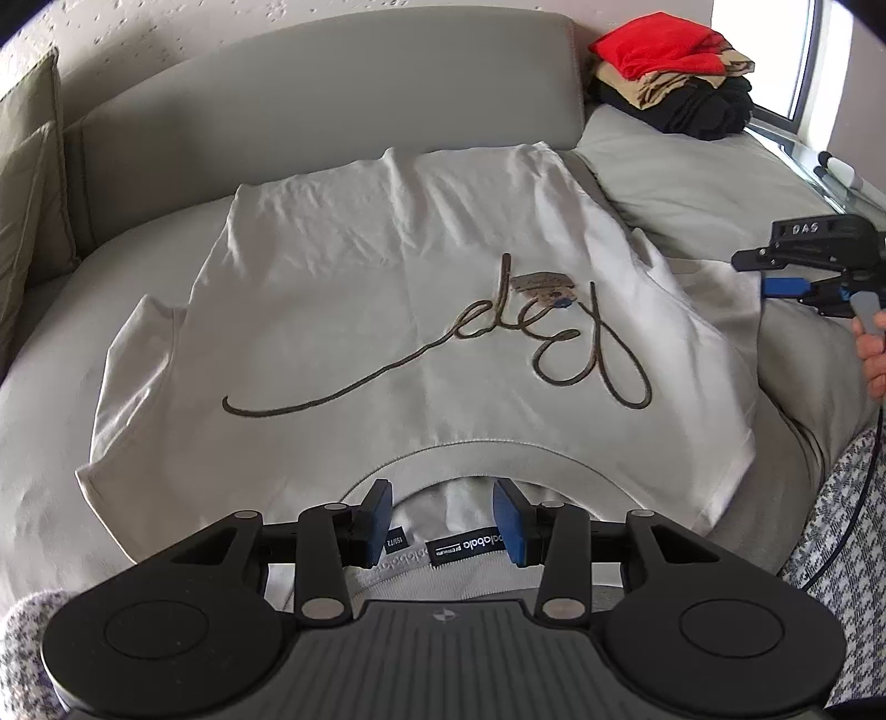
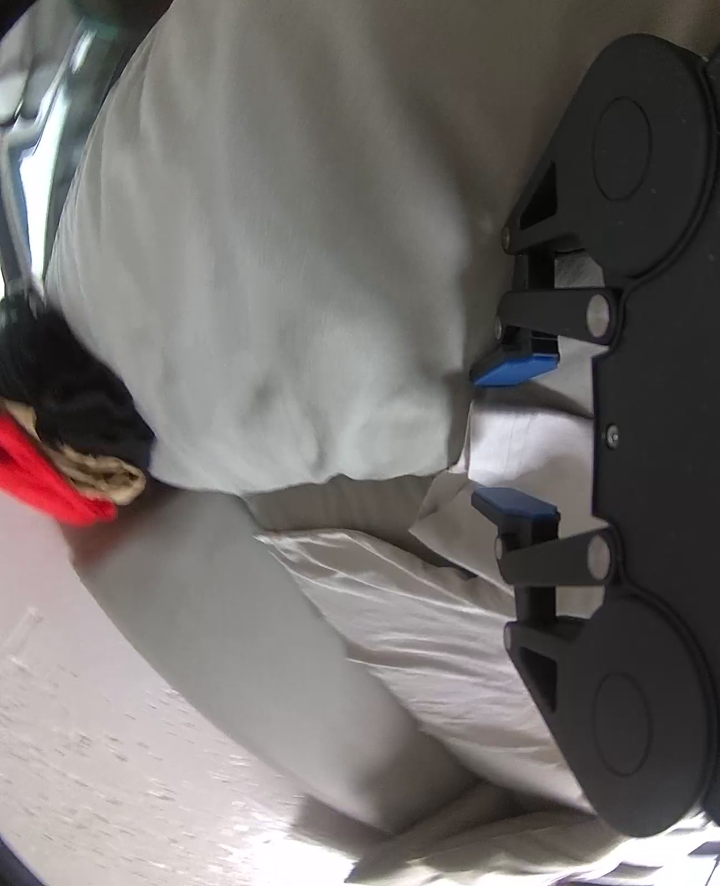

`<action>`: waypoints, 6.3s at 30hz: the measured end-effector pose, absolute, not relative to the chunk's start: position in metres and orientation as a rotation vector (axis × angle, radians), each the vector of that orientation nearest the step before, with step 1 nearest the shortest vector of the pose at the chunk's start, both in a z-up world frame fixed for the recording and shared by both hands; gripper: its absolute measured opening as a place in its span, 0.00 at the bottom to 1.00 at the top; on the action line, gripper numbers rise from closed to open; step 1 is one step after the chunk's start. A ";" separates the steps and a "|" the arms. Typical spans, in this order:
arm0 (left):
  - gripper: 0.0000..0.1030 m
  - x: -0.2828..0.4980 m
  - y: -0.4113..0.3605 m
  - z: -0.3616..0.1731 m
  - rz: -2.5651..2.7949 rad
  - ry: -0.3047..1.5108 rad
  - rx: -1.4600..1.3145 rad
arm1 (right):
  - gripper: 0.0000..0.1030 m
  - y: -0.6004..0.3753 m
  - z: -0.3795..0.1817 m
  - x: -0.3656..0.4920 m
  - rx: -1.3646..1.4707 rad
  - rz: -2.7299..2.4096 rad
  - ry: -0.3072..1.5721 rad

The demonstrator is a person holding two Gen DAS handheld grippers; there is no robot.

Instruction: Fold clothes

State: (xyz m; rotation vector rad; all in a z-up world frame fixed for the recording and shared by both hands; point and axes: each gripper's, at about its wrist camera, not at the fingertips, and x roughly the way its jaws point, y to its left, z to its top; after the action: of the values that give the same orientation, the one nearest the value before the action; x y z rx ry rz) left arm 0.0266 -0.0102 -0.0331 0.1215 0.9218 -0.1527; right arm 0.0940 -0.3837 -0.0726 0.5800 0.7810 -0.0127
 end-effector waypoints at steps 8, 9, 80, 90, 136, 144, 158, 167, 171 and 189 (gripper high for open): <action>0.39 0.023 -0.005 -0.036 -0.130 0.921 0.114 | 0.02 -0.366 -0.065 0.086 0.492 -0.062 0.733; 0.39 0.022 -0.003 -0.035 -0.130 0.919 0.112 | 0.02 -0.364 -0.057 0.077 0.468 -0.109 0.688; 0.43 0.067 0.266 -0.096 -0.140 0.832 -1.276 | 0.66 -0.163 -0.068 0.020 0.606 0.300 1.008; 0.37 0.016 0.277 -0.029 0.351 0.380 -0.902 | 0.67 -0.164 -0.068 0.023 0.591 0.314 1.008; 0.08 0.038 0.240 -0.023 0.612 0.719 -0.464 | 0.76 -0.155 -0.066 0.023 0.487 0.361 0.997; 0.38 0.095 0.277 -0.007 0.321 0.749 -0.389 | 0.83 -0.150 -0.065 0.025 0.478 0.374 1.006; 0.13 0.116 0.154 -0.046 0.012 0.937 0.183 | 0.83 -0.155 -0.068 0.030 0.522 0.384 1.015; 0.41 0.093 0.210 0.021 0.003 0.733 -0.099 | 0.83 -0.161 -0.069 0.031 0.547 0.400 1.009; 0.42 0.107 0.250 0.029 0.080 0.713 -0.253 | 0.83 -0.161 -0.069 0.032 0.547 0.402 1.009; 0.26 0.141 0.243 -0.041 -0.058 0.999 -0.256 | 0.83 -0.161 -0.069 0.034 0.548 0.403 1.014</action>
State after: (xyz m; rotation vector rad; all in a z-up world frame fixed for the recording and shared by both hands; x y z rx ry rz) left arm 0.1411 0.2426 -0.0409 -0.2564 0.9992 -0.0580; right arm 0.0336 -0.1607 -0.0689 0.5475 1.0141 0.4033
